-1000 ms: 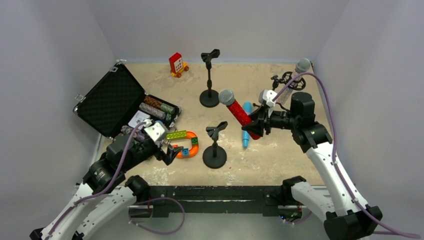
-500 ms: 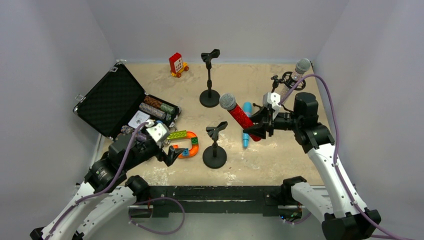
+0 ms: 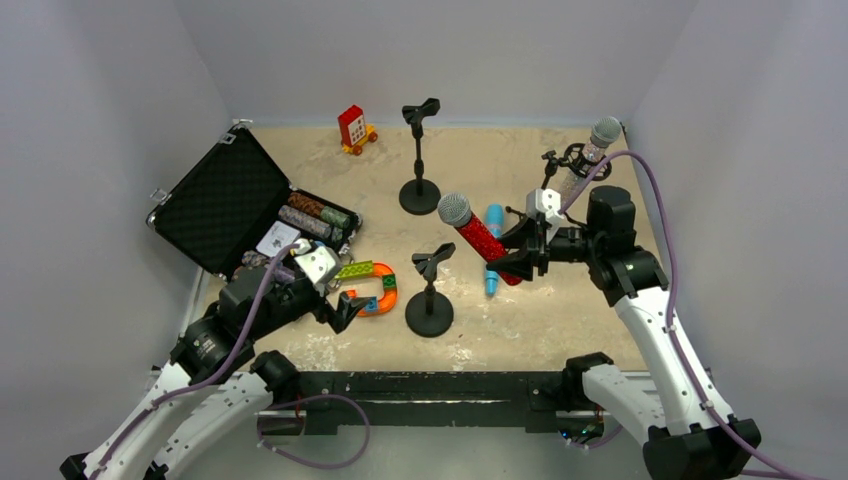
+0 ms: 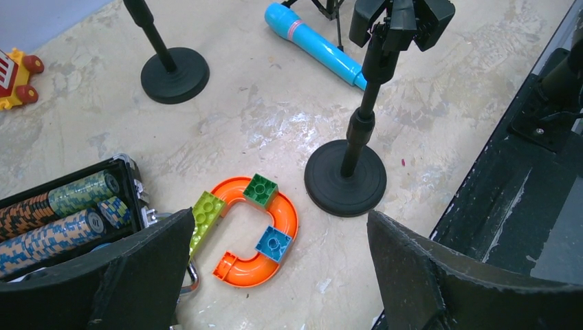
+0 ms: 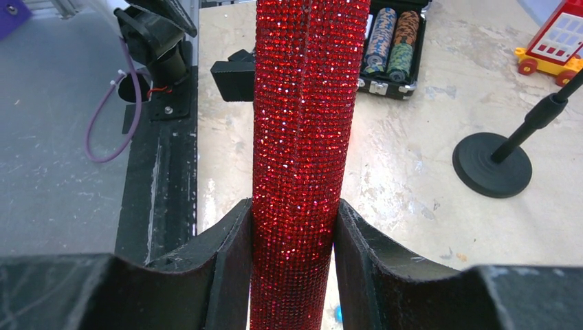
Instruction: Attach the microphones to the stand
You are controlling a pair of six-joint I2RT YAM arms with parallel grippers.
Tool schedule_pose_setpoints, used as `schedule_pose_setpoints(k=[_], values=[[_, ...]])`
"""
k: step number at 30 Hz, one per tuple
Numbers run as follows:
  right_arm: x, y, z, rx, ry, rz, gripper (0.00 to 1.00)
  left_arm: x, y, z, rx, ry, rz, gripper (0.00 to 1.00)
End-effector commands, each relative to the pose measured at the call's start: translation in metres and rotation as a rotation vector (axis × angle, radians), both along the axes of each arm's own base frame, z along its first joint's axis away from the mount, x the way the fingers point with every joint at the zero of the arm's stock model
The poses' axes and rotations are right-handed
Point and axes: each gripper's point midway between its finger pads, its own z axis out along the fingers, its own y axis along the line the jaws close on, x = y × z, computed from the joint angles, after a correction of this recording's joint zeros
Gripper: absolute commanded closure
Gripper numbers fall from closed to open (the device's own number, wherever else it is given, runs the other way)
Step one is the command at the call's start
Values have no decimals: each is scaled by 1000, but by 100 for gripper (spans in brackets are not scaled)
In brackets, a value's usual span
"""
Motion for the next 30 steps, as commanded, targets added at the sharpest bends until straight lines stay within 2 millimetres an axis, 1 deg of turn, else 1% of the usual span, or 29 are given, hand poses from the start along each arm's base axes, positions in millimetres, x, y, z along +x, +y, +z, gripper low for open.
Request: schedule_pose_setpoints(k=[1, 14, 17, 19, 21, 23, 26, 30], values=[[-8, 1, 7, 22, -48, 46, 100, 3, -4, 7, -14, -33, -18, 1], [-12, 2, 7, 28, -59, 75, 100, 2, -6, 9, -22, -31, -22, 1], [-13, 2, 7, 28, -70, 84, 100, 0, -6, 17, -57, -39, -20, 1], [-14, 2, 8, 29, -82, 95, 100, -3, -8, 27, -115, -40, -22, 1], [-16, 3, 10, 36, -98, 115, 100, -9, -13, 36, -165, -43, -54, 1], [-19, 5, 12, 54, -105, 154, 100, -16, -20, 40, -202, -42, -102, 1], [-23, 7, 15, 74, -118, 212, 100, -24, -29, 39, -209, -41, -178, 1], [-24, 9, 23, 83, -159, 251, 100, -30, -36, 34, -160, -84, -268, 1]])
